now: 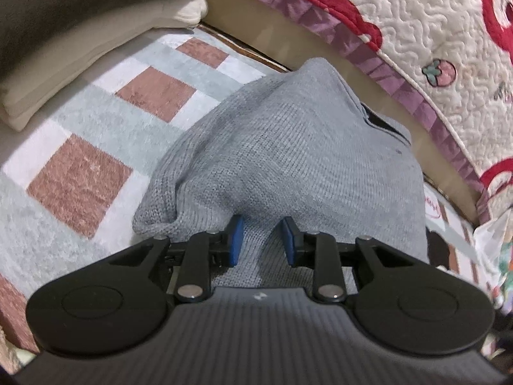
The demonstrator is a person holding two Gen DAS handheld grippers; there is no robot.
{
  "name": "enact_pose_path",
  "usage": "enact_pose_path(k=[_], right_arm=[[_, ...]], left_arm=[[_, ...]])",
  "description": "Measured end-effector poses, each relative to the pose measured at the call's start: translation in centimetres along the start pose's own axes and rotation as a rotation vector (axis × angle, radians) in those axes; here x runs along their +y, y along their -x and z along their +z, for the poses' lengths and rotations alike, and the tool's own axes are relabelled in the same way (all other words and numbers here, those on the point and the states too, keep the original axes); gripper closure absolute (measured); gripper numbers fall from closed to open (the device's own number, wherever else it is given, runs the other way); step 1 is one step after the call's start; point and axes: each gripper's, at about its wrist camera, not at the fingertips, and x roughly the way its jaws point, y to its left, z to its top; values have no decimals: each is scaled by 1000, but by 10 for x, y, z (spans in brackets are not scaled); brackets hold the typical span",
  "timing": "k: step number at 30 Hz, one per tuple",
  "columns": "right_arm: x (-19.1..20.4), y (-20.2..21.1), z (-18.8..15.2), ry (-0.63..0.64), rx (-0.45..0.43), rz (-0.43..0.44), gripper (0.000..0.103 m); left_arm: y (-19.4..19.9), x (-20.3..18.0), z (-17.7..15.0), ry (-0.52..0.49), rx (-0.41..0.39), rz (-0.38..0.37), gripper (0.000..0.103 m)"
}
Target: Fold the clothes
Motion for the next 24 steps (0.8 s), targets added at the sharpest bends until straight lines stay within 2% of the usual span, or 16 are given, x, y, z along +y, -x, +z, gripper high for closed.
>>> enact_pose_path(k=[2, 5, 10, 13, 17, 19, 21, 22, 24], right_arm=[[-4, -6, -7, -42, 13, 14, 45], [4, -18, -16, -27, 33, 11, 45], [22, -15, -15, -37, 32, -15, 44], [36, -3, 13, -29, 27, -4, 44], [62, 33, 71, -104, 5, 129, 44], [75, 52, 101, -148, 46, 203, 44], [89, 72, 130, -156, 90, 242, 44], [95, 81, 139, -111, 98, 244, 44], [105, 98, 151, 2, 111, 223, 39]], left_arm=[[1, 1, 1, 10, -4, -7, 77], [4, -2, -2, 5, -20, -9, 73], [0, -33, -4, -85, 35, 95, 69], [13, -55, 13, -141, 110, 93, 63], [56, -93, 59, -229, 170, 106, 60], [88, -109, 90, -235, 189, 96, 56], [125, -123, 120, -242, 190, 76, 47], [144, -130, 133, -258, 181, 70, 45], [185, -137, 156, -339, 114, 71, 30]])
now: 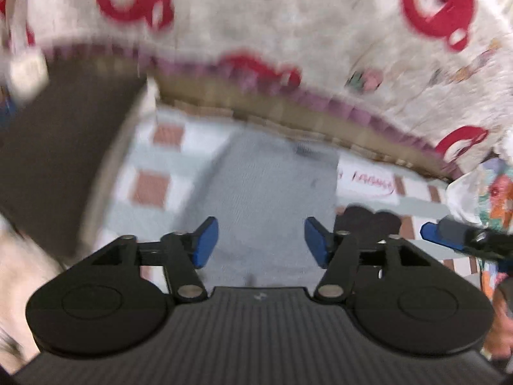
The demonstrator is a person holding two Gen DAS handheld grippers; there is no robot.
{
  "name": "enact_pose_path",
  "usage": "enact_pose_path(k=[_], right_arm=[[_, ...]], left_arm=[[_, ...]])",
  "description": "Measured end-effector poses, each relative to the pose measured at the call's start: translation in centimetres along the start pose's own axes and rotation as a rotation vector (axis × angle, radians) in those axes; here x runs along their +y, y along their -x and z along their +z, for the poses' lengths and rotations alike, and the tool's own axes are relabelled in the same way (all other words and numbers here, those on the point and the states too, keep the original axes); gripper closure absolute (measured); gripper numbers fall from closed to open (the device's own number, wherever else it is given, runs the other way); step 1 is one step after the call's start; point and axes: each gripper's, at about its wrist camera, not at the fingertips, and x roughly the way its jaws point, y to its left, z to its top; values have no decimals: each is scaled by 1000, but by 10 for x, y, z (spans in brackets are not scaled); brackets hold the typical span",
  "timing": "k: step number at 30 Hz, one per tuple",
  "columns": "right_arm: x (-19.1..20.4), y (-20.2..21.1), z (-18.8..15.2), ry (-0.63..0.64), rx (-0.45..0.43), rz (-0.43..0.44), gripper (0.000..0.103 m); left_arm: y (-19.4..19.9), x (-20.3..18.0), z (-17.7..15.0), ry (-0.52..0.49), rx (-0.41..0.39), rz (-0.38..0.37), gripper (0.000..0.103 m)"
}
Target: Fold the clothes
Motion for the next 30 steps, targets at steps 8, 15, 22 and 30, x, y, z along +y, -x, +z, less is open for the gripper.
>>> enact_pose_path(k=[8, 15, 22, 30], right_arm=[[-34, 43, -19, 9, -17, 1, 39], [-34, 27, -38, 31, 0, 0, 39], [-43, -4, -52, 37, 43, -146, 39], [-54, -50, -60, 144, 10, -412, 39]], left_arm=[[105, 66, 6, 92, -164, 179, 28], [88, 72, -15, 174, -200, 34, 28], [9, 33, 4, -9, -136, -42, 28], [-78, 15, -7, -182, -57, 31, 28]])
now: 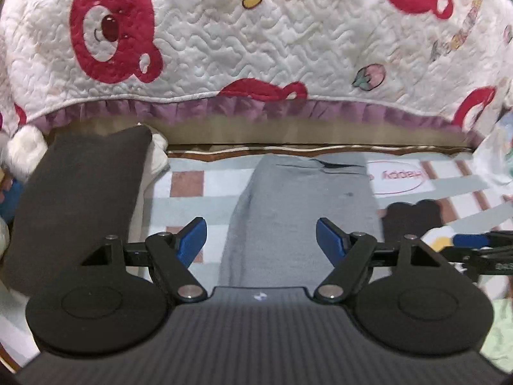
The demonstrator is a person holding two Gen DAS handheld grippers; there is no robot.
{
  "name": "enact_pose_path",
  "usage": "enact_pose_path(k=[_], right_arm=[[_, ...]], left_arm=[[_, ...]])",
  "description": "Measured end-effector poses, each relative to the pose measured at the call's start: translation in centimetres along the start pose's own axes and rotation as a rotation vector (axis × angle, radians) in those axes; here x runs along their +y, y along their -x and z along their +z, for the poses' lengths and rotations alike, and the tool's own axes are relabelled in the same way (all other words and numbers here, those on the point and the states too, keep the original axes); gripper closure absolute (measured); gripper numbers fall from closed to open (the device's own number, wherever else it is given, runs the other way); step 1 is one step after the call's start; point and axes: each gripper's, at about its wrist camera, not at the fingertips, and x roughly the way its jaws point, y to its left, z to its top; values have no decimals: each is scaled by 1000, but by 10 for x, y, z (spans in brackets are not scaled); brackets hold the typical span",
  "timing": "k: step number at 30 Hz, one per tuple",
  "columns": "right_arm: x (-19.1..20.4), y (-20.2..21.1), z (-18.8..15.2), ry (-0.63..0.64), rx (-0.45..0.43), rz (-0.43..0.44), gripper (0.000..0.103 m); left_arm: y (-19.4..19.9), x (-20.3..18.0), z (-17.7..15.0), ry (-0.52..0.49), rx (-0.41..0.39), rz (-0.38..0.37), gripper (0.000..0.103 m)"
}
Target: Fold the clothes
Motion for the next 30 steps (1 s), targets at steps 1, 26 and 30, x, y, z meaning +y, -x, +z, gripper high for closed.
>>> enact_pose_path(k=[1, 26, 30], right_arm=[[0, -3, -1, 11, 4, -8, 39], [-30, -124, -4, -153, -30, 47, 36], [-43, -135, -11, -261, -11, 100, 30]], left_arm=[[-10, 3, -2, 5, 5, -25, 28], [-129, 117, -148, 518, 79, -459, 27], [-138, 108, -144, 454, 97, -391, 25]])
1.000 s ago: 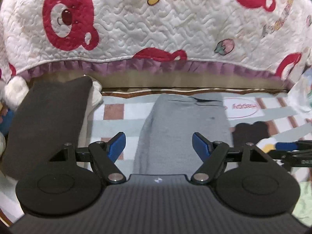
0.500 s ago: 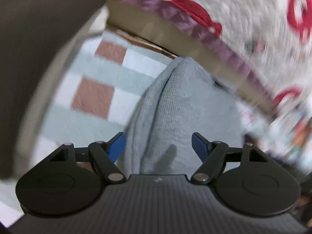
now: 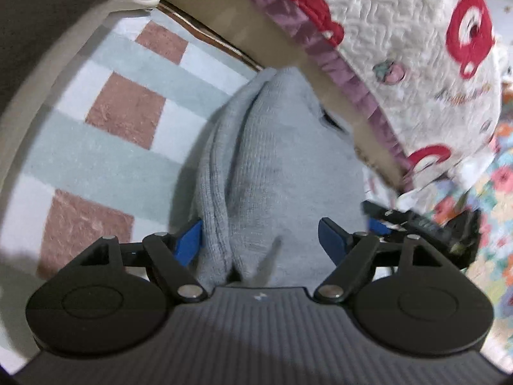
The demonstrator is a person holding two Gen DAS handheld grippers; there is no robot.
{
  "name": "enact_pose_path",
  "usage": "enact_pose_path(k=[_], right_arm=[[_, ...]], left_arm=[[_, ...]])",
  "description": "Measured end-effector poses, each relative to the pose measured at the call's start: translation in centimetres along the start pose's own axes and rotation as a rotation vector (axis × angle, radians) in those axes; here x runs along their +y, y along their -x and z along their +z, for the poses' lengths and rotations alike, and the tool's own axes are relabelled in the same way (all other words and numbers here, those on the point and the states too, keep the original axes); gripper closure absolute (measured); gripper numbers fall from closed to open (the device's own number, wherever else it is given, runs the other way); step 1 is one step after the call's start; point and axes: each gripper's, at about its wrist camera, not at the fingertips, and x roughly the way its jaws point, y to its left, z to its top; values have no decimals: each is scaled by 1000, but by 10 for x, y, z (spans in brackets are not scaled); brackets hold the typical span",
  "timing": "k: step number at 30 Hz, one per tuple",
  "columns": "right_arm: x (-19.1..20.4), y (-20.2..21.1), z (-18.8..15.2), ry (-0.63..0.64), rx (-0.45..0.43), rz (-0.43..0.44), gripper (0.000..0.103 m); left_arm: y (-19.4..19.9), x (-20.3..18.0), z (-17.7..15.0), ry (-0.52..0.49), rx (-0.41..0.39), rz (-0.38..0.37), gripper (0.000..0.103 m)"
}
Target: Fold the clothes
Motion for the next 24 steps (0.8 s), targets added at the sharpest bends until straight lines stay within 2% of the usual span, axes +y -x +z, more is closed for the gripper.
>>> enact_pose_path(k=[2, 3, 7, 12, 13, 14, 15, 16, 17, 18, 19, 21, 24], right_arm=[[-3, -3, -4, -12, 26, 16, 23], [-2, -5, -7, 1, 38, 11, 22], [-3, -11, -9, 5, 60, 33, 17], [-7, -31, -13, -47, 65, 33, 15], [-4, -33, -16, -38, 44, 24, 17], [3, -32, -18, 3, 23, 4, 25], [11, -30, -18, 63, 4, -13, 35], [20, -27, -19, 124, -14, -31, 39], [30, -21, -19, 181, -38, -53, 44], [39, -13, -20, 217, -68, -72, 47], [48, -5, -21, 252, -98, -91, 48], [53, 7, -21, 229, -137, -117, 51], [55, 0, -27, 301, -109, -229, 52]], left_arm=[[-1, 4, -1, 13, -39, 115, 25], [-1, 7, -1, 24, -58, 116, 25], [-6, 17, 3, 63, -84, 22, 25], [-34, 28, -1, 119, 2, -90, 25], [-39, 29, -3, 124, 14, -113, 25], [-42, 26, -5, 112, -1, -127, 25], [-45, 21, -8, 85, -19, -127, 26], [-48, 13, -10, 36, -33, -114, 26], [-51, 4, -12, -20, -47, -96, 40], [-50, -5, -14, -64, -64, -84, 47], [-47, -13, -16, -100, -83, -75, 52], [-40, -31, -21, -188, -120, -46, 61], [-37, -60, -28, -359, -169, 27, 63]])
